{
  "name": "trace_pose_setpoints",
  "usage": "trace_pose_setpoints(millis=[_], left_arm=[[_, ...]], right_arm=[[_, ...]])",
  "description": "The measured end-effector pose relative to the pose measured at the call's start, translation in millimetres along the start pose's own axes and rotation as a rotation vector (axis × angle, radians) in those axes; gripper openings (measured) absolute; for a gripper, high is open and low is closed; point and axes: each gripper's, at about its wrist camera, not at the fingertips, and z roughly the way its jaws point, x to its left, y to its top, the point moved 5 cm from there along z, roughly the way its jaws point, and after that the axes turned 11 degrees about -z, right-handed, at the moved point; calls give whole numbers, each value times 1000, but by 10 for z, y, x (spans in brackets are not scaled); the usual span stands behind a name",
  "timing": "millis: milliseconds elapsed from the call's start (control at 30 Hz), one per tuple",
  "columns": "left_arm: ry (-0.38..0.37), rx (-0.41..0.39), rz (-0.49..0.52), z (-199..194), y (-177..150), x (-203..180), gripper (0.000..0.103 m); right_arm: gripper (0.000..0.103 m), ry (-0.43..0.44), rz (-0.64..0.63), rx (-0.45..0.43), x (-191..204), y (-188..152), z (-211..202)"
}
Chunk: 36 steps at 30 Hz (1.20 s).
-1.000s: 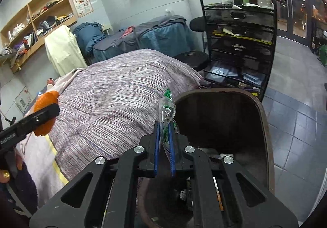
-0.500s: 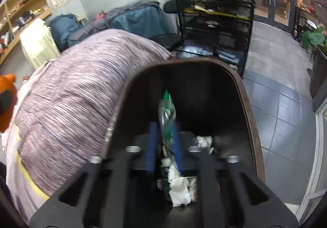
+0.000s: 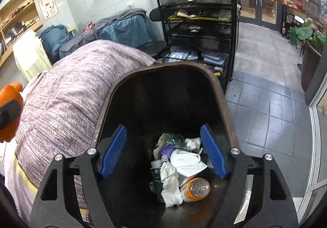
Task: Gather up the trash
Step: 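Lower the clear zip bag into the black bin and open the right tool, then lower the orange into the black bin and open the left tool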
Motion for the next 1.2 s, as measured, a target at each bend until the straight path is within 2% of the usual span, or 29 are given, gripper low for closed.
trace_pose_setpoints(millis=[267, 667, 767, 833, 933, 1200], left_arm=[[-20, 54, 28, 229, -49, -162, 43], [-35, 144, 76, 544, -172, -351, 46], [-28, 141, 94, 572, -182, -373, 61], [-34, 127, 104, 546, -184, -394, 78], [-36, 106, 129, 513, -187, -431, 87], [-46, 66, 144, 395, -164, -475, 92]], right_arm=[[79, -55, 33, -63, -192, 76, -181], [80, -86, 66, -83, -381, 85, -274], [80, -87, 67, -85, -386, 82, -282], [80, -90, 68, -87, -395, 83, -290], [81, -95, 71, -88, -404, 86, -301], [83, -104, 80, -97, -428, 89, -325]])
